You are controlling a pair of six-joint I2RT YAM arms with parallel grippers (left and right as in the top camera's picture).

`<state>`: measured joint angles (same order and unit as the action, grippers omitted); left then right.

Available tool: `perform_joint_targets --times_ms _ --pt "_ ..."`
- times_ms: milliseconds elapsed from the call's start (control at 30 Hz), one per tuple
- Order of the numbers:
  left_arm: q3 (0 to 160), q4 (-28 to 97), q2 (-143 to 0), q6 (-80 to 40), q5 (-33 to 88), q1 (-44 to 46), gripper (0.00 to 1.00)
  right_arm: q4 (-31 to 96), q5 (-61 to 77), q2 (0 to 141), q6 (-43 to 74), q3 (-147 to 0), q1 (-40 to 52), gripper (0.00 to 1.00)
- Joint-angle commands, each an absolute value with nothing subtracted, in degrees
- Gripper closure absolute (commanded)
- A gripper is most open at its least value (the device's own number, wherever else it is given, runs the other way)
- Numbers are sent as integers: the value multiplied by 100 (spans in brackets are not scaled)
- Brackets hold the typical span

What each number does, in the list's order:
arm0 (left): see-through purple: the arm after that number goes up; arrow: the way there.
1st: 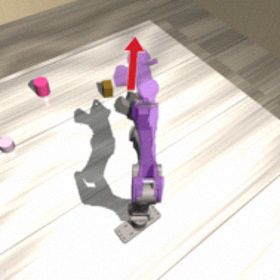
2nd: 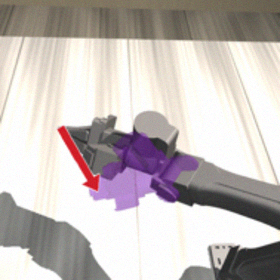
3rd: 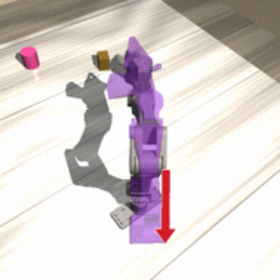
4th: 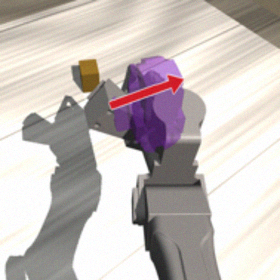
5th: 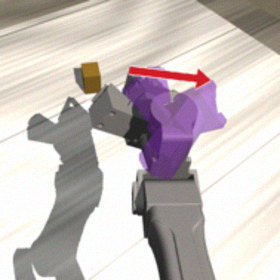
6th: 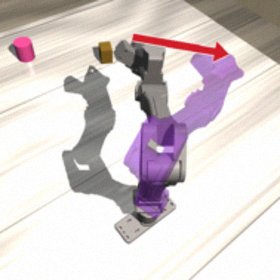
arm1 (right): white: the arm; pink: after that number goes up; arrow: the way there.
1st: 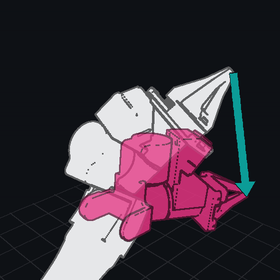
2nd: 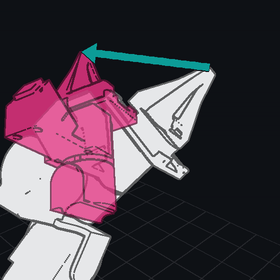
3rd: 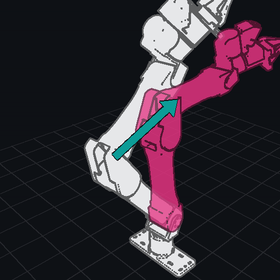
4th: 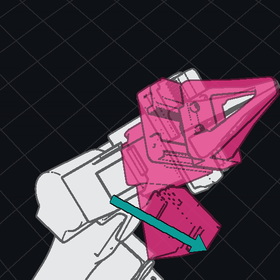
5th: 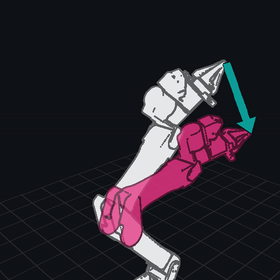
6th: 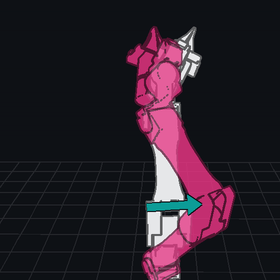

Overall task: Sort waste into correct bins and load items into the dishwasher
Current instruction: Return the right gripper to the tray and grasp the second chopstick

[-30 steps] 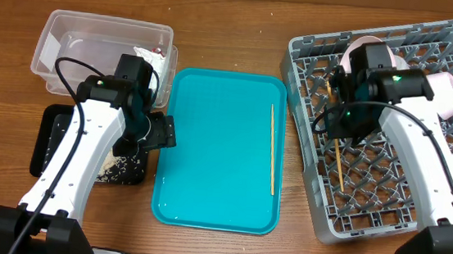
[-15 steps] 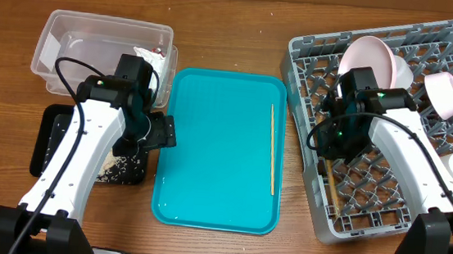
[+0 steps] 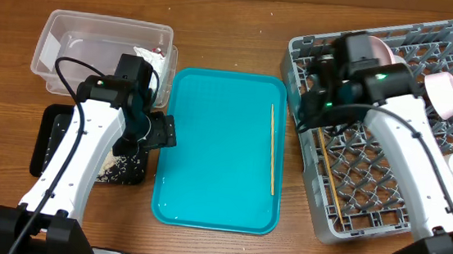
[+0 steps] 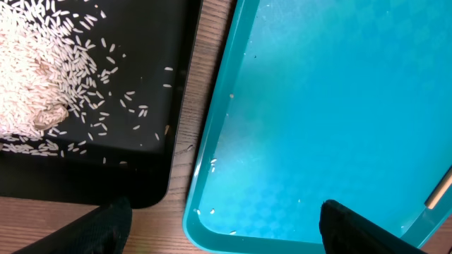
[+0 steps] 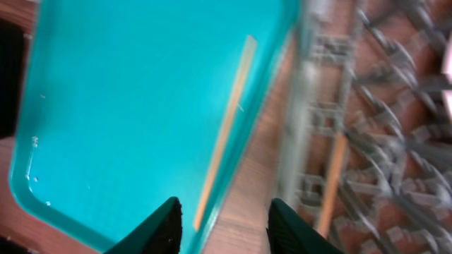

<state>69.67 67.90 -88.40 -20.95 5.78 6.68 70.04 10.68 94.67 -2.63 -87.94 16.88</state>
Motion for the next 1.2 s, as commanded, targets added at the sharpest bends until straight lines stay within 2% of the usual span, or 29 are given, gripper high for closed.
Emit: perform_joint_targets --times_ms 0,367,700,767,833,867,900,967,1167 --pt "6947 6775 -8801 -2075 556 690 13 6619 1203 9590 119 -8449 2196 57" --pt "6947 6766 -8801 -2075 556 690 12 5959 587 10586 797 -7631 2899 56" --pt "6947 6764 -8801 -2075 556 690 12 5846 268 11561 1356 -7612 2995 57" --pt "6947 6764 -8801 -2075 556 690 12 5881 268 11666 1356 -7612 2995 64" --pt "6947 6761 -8801 -2075 554 690 12 5913 268 11732 1356 -7612 2995 74" --pt "6947 6761 -8801 -2075 554 690 12 5946 270 11747 1358 -7612 2995 89" --pt "6947 6761 -8801 -2075 556 690 11 5957 287 11747 1358 -7612 2995 93" --pt "6947 6764 -8801 -2075 556 690 11 5970 416 11743 1356 -7614 2993 96" --pt "6947 6772 -8801 -2075 558 696 12 6372 436 11502 1350 -7832 2993 96"
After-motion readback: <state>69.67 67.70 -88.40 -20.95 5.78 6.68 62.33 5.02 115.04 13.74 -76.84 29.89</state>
